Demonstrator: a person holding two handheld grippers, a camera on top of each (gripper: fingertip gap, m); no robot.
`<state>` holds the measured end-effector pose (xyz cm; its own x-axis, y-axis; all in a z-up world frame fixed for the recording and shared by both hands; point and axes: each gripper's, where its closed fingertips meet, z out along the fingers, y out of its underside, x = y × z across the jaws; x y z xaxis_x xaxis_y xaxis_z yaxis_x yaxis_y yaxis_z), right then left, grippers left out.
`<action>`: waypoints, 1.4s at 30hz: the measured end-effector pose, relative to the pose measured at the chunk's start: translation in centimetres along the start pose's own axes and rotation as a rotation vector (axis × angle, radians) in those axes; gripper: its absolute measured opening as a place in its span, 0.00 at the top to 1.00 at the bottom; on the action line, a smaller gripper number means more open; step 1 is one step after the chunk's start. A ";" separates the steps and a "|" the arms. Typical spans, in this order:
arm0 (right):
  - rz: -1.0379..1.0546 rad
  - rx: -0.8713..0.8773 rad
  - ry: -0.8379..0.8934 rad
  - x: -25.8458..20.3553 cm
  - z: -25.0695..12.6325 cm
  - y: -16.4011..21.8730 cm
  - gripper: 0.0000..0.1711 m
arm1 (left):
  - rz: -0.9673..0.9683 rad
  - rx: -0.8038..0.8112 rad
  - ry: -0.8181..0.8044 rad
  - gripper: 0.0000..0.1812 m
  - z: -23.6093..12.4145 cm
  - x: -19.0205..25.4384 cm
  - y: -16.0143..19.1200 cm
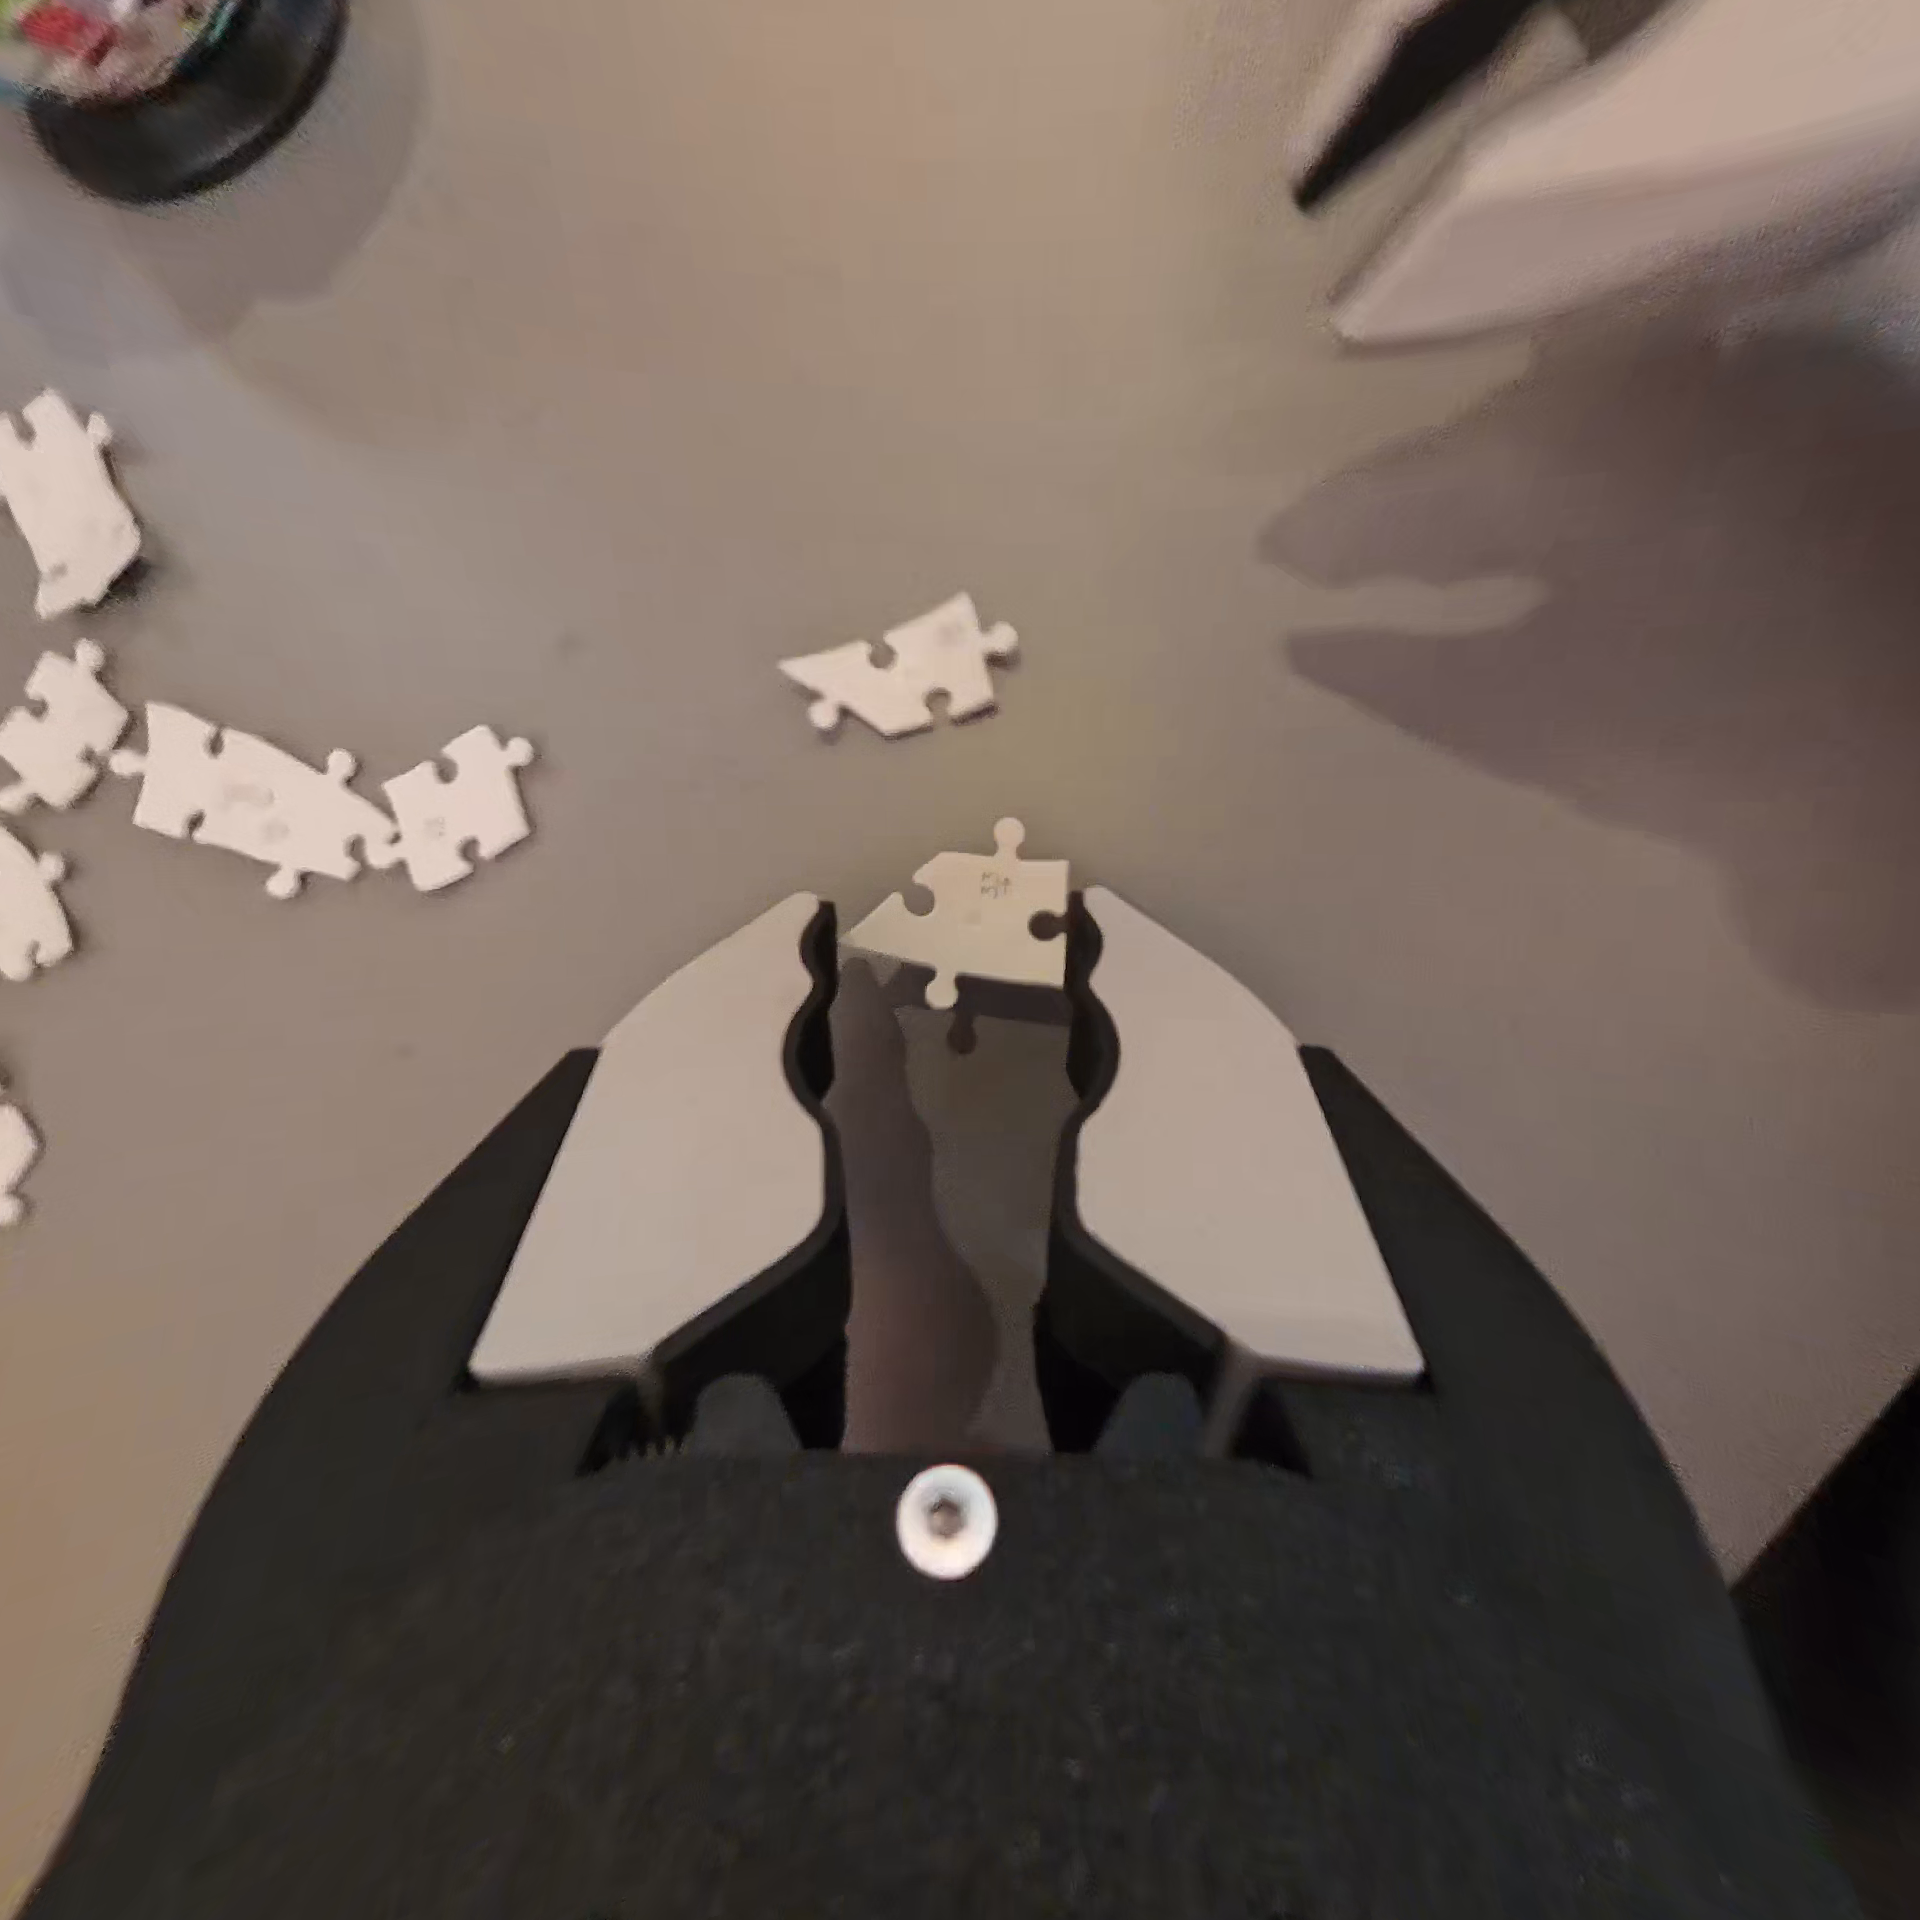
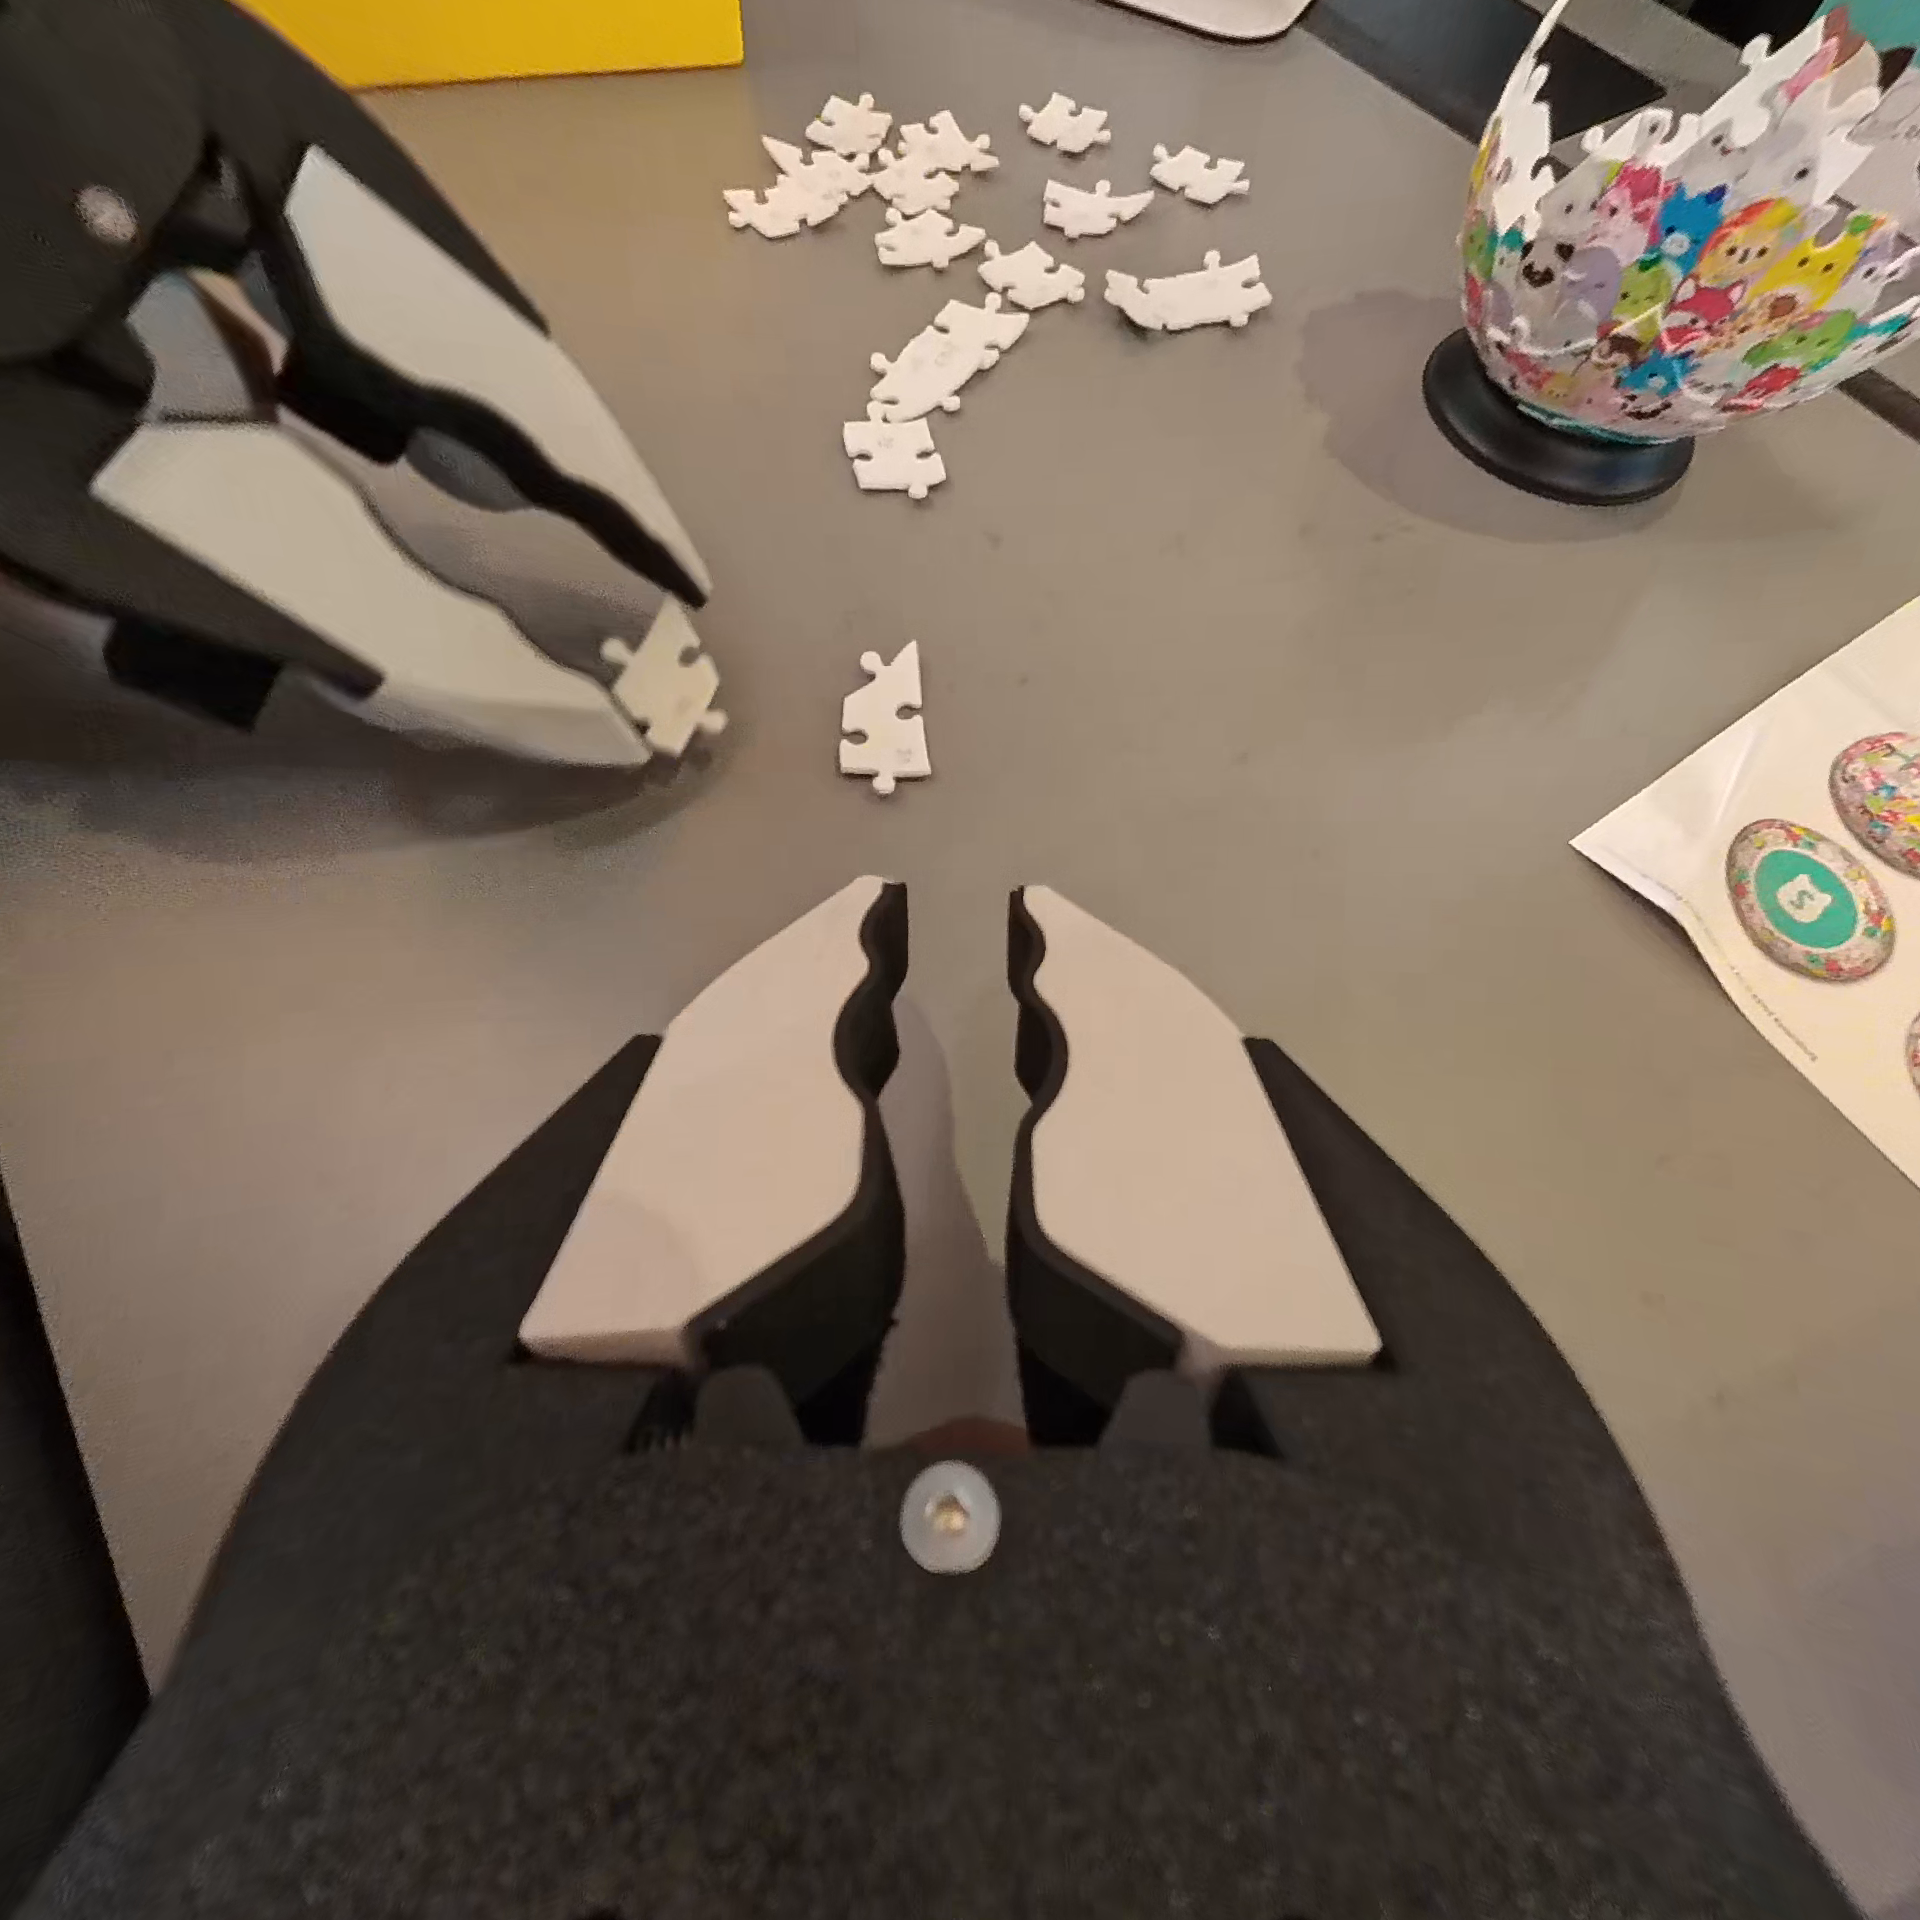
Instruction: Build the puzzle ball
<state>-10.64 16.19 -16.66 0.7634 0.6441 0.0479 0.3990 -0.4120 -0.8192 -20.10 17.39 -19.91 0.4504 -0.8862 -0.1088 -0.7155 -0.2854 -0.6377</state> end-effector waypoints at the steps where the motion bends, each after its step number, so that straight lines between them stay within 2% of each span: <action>1: 0.002 -0.005 -0.004 -0.1 0.1 0.1 0.89 | -0.053 0.004 0.009 0.77 0.1 -0.4 -0.3; 3: 0.005 -0.012 -0.007 -0.1 0.2 0.2 0.89 | -0.104 0.011 0.019 0.77 0.4 -0.5 -0.7; 13: 0.019 -0.019 -0.015 0.0 0.2 0.5 0.88 | -0.119 -0.033 -0.010 0.77 1.7 -0.1 0.0; 16: 0.014 -0.008 -0.010 0.1 0.2 0.1 0.88 | -0.153 -0.014 0.019 0.67 1.2 0.0 0.0; 20: 0.017 0.002 -0.016 0.3 0.2 -0.7 0.88 | -0.197 0.126 0.043 0.68 -2.8 -1.3 -1.3; 24: -0.007 -0.037 -0.026 0.2 0.8 -0.7 0.88 | -0.316 0.287 0.074 0.68 -12.0 -6.3 -1.2; 26: -0.027 -0.051 -0.031 -0.1 1.3 -0.7 0.87 | -0.384 0.313 -0.014 0.69 -17.1 -11.2 0.8; 28: -0.052 -0.045 -0.035 -0.3 1.8 -1.1 0.87 | -0.460 0.275 -0.100 0.65 -21.2 -16.0 4.1; 31: -0.075 -0.019 -0.038 -0.4 2.7 -2.4 0.87 | -0.571 0.122 -0.308 0.68 -24.3 -23.3 10.9; 34: -0.077 0.000 -0.044 -0.1 3.7 -3.8 0.87 | -0.783 -0.040 -0.378 0.65 -23.3 -28.6 16.7; 37: -0.076 0.004 -0.053 0.1 4.5 -4.7 0.87 | -0.933 -0.129 -0.453 0.67 -20.7 -33.1 20.6; 42: -0.094 -0.011 -0.038 0.9 4.9 -4.6 0.87 | -1.097 -0.287 -0.448 0.66 -16.8 -36.3 24.2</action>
<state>-14.27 21.79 -15.67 0.7026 0.7042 0.1023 0.4737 -0.3556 -0.8057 -62.72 36.56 -18.55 0.9937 0.0641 0.0920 0.0940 -0.9238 -0.3712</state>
